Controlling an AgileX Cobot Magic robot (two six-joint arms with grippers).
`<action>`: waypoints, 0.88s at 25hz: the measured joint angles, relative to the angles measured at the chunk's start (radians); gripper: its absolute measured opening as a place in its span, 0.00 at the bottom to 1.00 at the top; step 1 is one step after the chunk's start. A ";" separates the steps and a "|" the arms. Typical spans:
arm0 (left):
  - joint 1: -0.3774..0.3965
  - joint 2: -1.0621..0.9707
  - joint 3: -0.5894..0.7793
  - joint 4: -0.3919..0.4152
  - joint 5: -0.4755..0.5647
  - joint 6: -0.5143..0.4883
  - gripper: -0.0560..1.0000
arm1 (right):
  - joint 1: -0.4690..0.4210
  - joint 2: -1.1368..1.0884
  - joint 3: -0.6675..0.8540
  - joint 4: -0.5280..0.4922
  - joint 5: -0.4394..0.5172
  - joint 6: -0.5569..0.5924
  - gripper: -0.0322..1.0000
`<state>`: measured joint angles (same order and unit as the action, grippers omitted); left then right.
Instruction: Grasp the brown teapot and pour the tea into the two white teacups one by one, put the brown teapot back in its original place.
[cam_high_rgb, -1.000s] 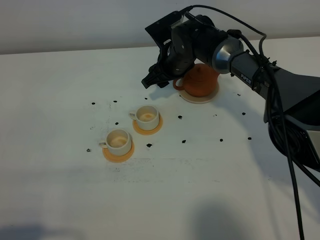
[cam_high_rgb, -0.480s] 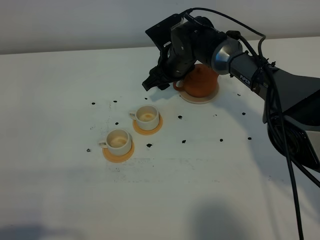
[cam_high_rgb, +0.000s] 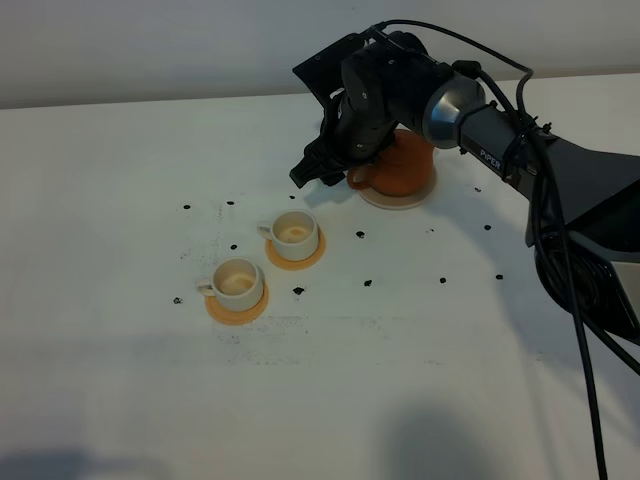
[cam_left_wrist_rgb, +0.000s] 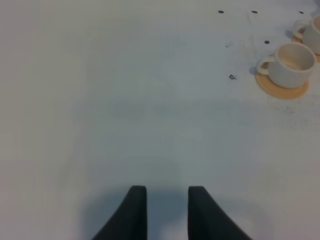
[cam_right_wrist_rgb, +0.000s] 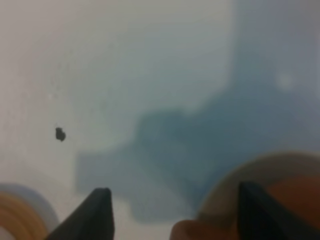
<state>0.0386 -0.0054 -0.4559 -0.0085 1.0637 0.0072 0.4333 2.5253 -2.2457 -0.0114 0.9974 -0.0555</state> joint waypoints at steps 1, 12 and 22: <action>0.000 0.000 0.000 0.000 0.000 0.000 0.27 | 0.001 0.000 0.000 0.000 0.003 -0.003 0.53; 0.000 0.000 0.000 0.000 0.000 0.000 0.27 | -0.003 -0.001 -0.004 0.046 0.045 -0.071 0.53; 0.000 0.000 0.000 0.000 0.000 0.000 0.27 | -0.012 -0.015 -0.014 0.069 0.140 -0.075 0.53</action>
<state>0.0386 -0.0054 -0.4559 -0.0085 1.0637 0.0072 0.4213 2.5103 -2.2597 0.0575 1.1379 -0.1305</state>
